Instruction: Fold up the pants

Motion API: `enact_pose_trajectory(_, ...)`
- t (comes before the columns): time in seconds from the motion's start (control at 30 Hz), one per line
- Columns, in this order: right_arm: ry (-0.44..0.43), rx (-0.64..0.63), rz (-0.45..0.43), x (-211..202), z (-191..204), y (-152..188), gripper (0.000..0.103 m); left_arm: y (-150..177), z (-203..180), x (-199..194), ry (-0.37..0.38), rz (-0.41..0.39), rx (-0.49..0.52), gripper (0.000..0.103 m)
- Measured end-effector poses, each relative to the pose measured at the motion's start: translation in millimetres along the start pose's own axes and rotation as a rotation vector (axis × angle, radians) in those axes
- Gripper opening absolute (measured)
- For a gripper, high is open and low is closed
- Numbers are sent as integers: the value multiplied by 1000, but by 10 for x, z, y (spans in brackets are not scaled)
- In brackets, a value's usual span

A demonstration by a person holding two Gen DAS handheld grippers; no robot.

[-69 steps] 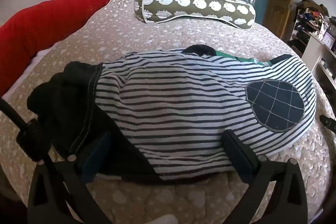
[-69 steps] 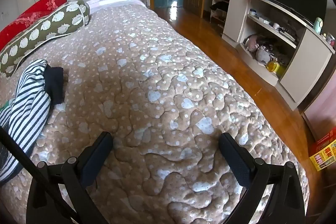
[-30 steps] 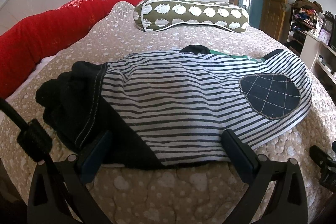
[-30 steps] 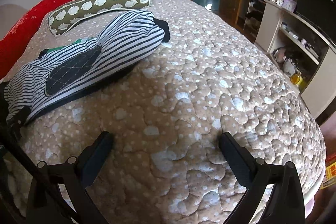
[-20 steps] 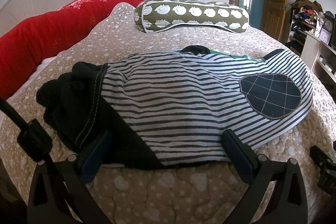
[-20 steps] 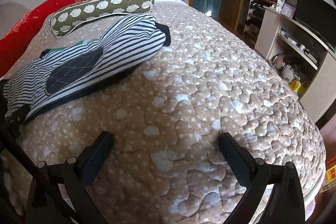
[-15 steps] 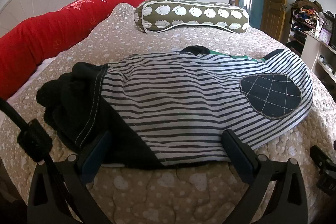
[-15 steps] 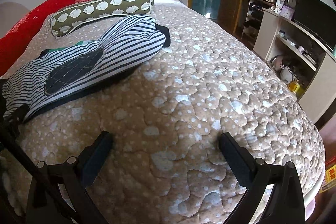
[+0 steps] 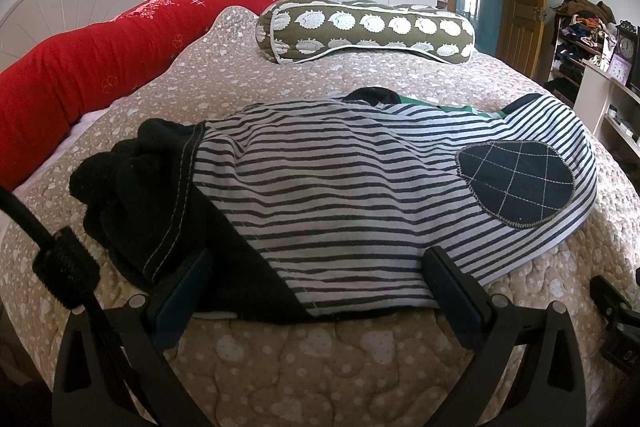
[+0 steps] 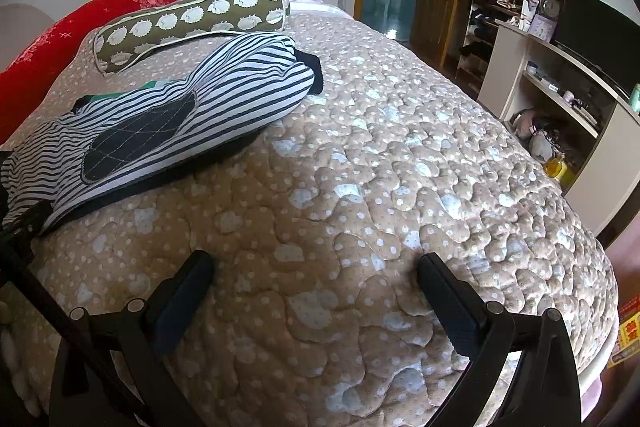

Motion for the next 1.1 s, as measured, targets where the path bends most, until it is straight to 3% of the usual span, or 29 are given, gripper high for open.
enact_pose_trajectory(0.83,7,-2,-27,-23,7,20,103,-12,-6,-18,6,24,7,103)
enact_pose_trajectory(1.1,1,-8,-42,-31,6,48,103,-80,105,-393,74,56,-20,99)
Point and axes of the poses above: each gripper's, at about its wrist camera, not at the fingertips, and x roughly the way its jaws point, z to its left, y to its underside, the point moved 3 cm from there along x, roughly the way its jaws point, and after that the axes turned 3 degrees about -x, right-handed, at the moved point
